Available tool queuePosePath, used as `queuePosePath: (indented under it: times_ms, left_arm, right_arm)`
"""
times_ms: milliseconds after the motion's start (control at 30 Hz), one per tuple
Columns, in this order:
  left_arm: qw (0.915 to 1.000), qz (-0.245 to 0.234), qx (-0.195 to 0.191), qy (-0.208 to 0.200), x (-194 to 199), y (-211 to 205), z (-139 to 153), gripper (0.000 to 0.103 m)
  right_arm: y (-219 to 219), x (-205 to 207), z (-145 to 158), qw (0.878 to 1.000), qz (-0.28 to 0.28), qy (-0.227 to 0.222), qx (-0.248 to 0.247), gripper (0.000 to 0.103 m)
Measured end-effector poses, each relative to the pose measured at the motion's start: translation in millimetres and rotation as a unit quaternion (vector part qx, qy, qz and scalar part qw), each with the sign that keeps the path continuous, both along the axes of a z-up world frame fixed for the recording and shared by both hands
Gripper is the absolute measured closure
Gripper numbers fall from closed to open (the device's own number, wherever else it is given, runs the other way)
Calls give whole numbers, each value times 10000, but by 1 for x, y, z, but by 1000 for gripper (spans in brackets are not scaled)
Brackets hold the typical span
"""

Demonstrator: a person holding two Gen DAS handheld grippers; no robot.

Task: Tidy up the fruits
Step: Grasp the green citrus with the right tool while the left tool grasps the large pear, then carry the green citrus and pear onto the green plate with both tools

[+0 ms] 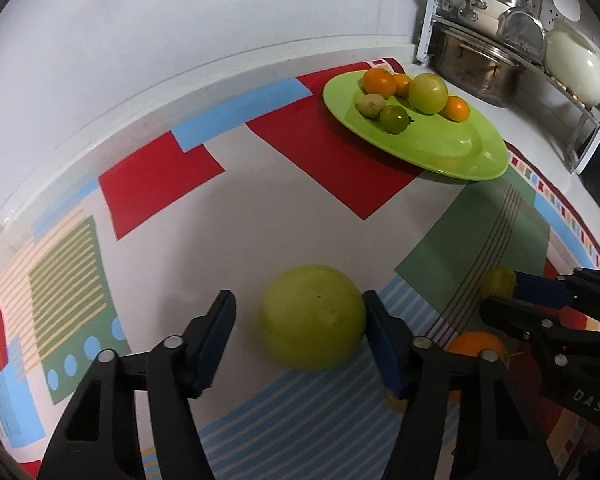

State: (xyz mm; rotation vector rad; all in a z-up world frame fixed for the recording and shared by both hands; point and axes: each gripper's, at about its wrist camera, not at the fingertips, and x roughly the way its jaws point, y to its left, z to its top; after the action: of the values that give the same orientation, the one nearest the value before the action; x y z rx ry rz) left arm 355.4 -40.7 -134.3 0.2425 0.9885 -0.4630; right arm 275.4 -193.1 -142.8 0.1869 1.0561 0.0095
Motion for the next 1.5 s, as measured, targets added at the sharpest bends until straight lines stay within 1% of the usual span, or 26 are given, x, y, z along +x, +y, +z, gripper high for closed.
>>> queuePosePath:
  times_ms: [67, 233, 400, 500, 867, 1133, 1500]
  left_arm:
    - [10000, -43, -52, 29, -1, -1, 0, 54]
    - [10000, -28, 14, -70, -4, -3, 4, 54]
    - [9997, -45, -44, -250, -11, 0, 18, 54]
    - [9994, -28, -86, -329, -15, 0, 27, 54]
    - [9979, 39, -269, -585, -41, -3, 57, 54]
    - [9959, -42, -364, -825, -58, -18, 81, 54]
    - [9929, -173, -517, -1059, -59, -50, 106, 54]
  right_arm:
    - [-1, 1, 0, 10000, 15, -5, 24, 72]
    - [-2, 1, 1, 10000, 34, -52, 43, 72]
    - [-2, -1, 6, 9999, 82, -135, 36, 72]
    - [-1, -3, 13, 9996, 135, -230, 14, 72]
    - [-3, -21, 52, 9967, 209, -770, -172, 72]
    - [-17, -39, 76, 9933, 130, -1127, -229, 72]
    - [-45, -46, 101, 9881, -28, -1505, -305, 72]
